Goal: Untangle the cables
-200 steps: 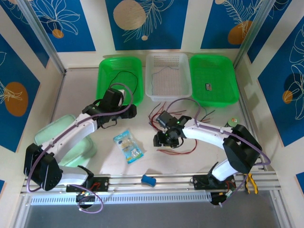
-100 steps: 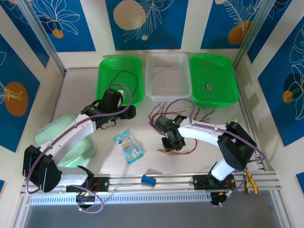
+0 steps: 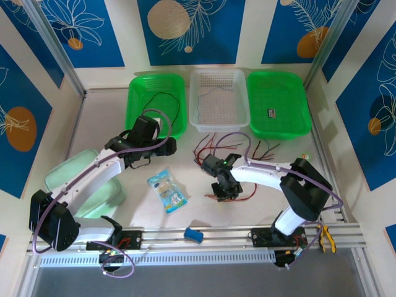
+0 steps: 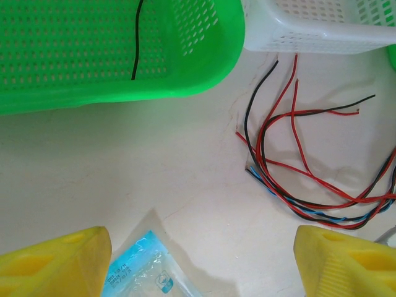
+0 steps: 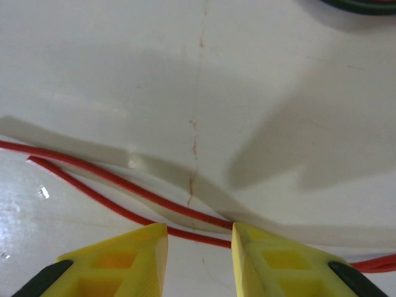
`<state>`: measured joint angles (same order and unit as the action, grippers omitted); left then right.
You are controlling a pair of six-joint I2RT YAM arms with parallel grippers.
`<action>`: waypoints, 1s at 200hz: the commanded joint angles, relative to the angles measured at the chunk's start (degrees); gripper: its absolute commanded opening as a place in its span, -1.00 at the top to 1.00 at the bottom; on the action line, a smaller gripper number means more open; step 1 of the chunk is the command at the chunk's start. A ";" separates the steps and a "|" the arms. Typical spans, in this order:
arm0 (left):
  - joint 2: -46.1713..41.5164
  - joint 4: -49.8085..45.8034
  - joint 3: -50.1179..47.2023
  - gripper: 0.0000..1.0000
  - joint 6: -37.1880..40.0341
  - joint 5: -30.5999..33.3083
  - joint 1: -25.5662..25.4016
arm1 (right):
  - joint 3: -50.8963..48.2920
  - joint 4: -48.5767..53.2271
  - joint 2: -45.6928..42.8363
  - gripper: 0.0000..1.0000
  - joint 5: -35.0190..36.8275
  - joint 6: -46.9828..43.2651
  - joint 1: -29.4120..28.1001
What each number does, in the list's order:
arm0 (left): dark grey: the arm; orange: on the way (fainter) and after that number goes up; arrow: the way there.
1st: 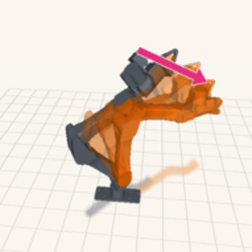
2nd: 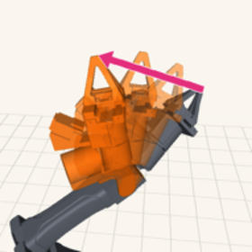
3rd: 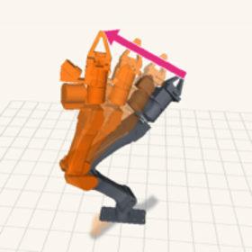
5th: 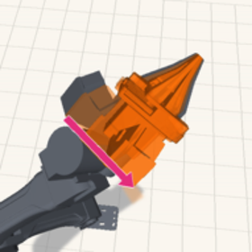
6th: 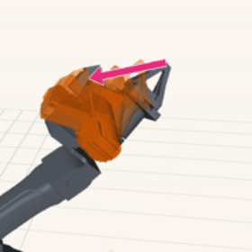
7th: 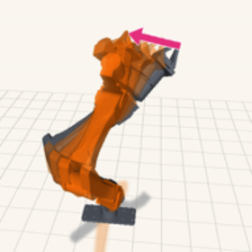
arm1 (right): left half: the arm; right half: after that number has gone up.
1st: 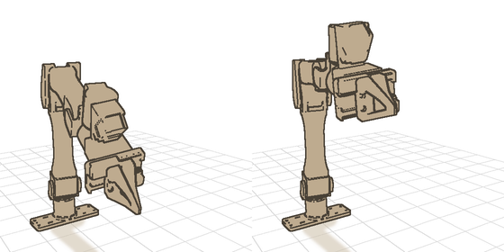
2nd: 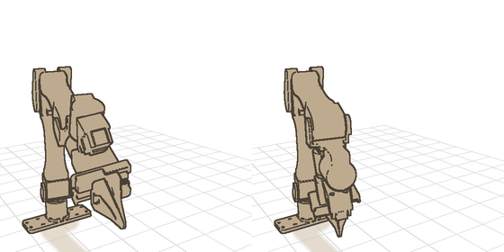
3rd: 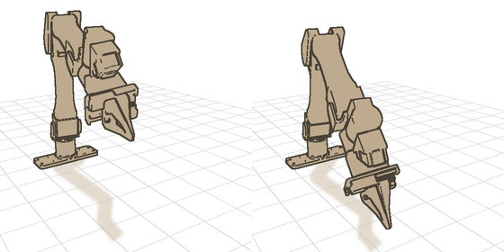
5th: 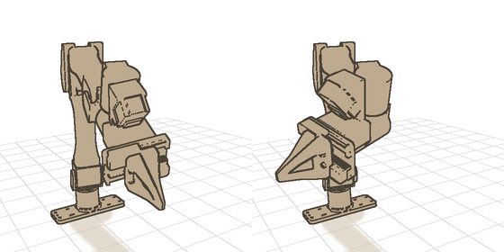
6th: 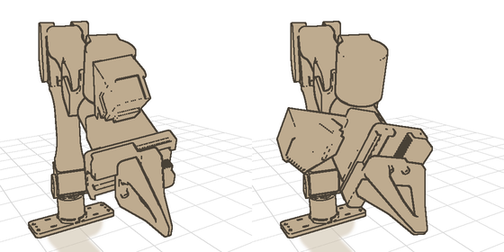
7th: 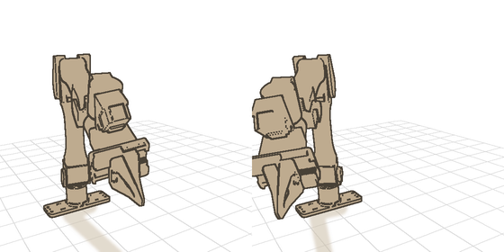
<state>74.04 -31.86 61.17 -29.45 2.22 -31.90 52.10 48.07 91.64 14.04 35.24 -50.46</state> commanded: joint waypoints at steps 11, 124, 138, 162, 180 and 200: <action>0.04 -1.49 1.94 -0.55 1.11 0.77 -0.31 | -0.15 -0.61 2.04 0.34 1.04 -1.39 -0.84; -0.53 -1.45 2.21 -0.56 0.54 0.29 -0.36 | 2.41 -5.82 8.82 0.66 -6.38 -7.93 -1.71; -0.64 -1.54 2.36 -0.56 0.48 0.16 -0.35 | 3.45 -5.08 9.87 0.78 -5.54 -8.97 -1.84; -0.90 -1.98 2.51 -0.56 0.54 0.37 -0.36 | 5.27 -2.47 9.32 0.97 -2.75 -10.66 -3.21; -1.38 -2.39 2.28 -0.56 0.81 0.94 -0.33 | 6.03 -1.41 6.77 1.00 -0.40 -11.66 -5.06; -1.68 -2.43 2.21 -0.56 0.89 1.04 -0.31 | 6.85 -0.38 3.78 1.00 1.69 -11.76 -5.81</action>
<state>73.93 -32.58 61.65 -29.47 2.22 -31.90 57.41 50.61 98.21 16.21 25.21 -54.39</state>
